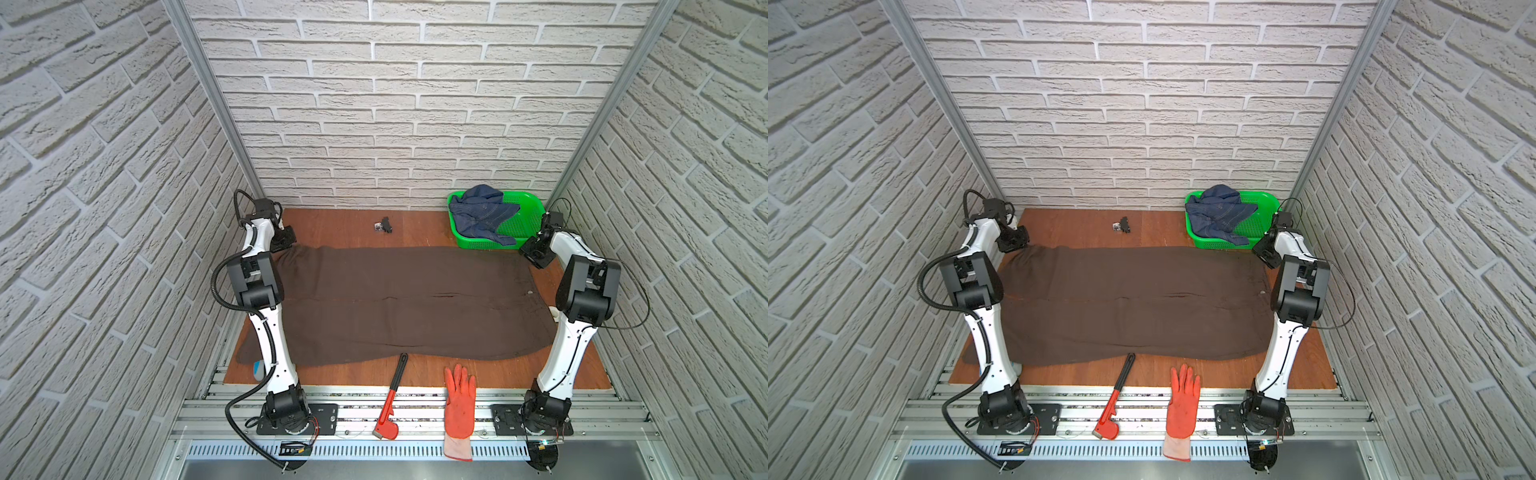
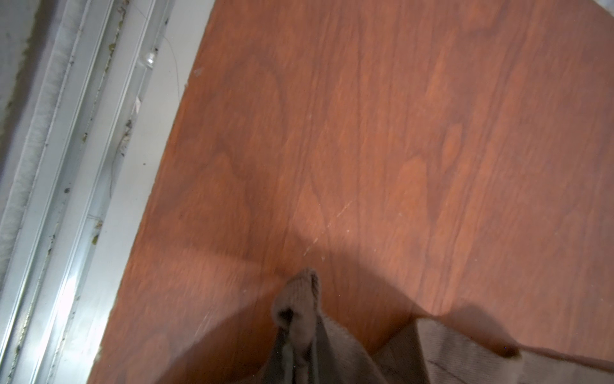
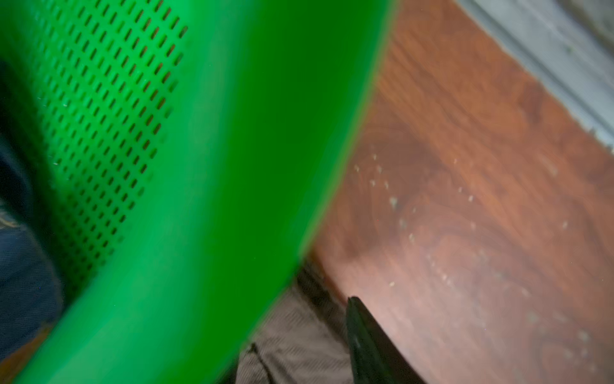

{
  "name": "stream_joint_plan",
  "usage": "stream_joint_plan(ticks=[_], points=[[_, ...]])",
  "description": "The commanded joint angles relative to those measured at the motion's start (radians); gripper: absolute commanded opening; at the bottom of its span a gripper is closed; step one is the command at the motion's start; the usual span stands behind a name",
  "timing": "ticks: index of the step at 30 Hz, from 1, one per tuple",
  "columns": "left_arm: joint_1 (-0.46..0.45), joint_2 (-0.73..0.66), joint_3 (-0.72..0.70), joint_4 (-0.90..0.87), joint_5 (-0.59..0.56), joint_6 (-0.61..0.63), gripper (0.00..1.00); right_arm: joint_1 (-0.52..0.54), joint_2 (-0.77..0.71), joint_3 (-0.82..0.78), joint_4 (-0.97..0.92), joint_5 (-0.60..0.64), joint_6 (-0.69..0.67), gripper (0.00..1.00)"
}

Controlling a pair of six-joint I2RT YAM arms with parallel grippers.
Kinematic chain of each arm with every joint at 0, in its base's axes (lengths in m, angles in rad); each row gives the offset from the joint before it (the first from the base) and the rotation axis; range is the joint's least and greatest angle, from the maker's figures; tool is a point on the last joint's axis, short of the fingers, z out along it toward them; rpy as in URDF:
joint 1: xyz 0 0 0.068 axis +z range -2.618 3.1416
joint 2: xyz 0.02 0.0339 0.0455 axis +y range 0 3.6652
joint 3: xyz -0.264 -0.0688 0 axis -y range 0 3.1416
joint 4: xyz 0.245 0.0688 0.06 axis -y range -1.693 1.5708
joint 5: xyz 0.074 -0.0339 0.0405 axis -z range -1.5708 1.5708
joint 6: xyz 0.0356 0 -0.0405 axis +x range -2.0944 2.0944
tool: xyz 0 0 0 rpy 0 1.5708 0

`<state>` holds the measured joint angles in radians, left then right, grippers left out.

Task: Fold and stack the trousers
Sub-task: Fold the trousers at the center of the table.

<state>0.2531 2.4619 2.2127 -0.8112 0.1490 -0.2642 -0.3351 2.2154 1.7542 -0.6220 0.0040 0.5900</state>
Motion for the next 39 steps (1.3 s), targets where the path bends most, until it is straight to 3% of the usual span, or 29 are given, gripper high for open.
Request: stream_joint_plan(ticks=[1,16,28,39], points=[[0.002,-0.034,-0.008,0.019,0.020,-0.003,0.00,0.001,0.039,0.051,0.102,0.016,-0.049,0.52],[0.001,-0.028,-0.003,0.004,0.010,0.000,0.00,0.005,0.139,0.078,0.204,-0.234,-0.006,0.48],[0.013,-0.063,-0.033,0.015,0.010,-0.001,0.00,0.004,0.032,-0.163,0.409,-0.266,0.020,0.46],[0.032,-0.090,-0.041,0.010,0.017,0.000,0.00,0.007,-0.003,-0.231,0.378,-0.288,0.030,0.42]])
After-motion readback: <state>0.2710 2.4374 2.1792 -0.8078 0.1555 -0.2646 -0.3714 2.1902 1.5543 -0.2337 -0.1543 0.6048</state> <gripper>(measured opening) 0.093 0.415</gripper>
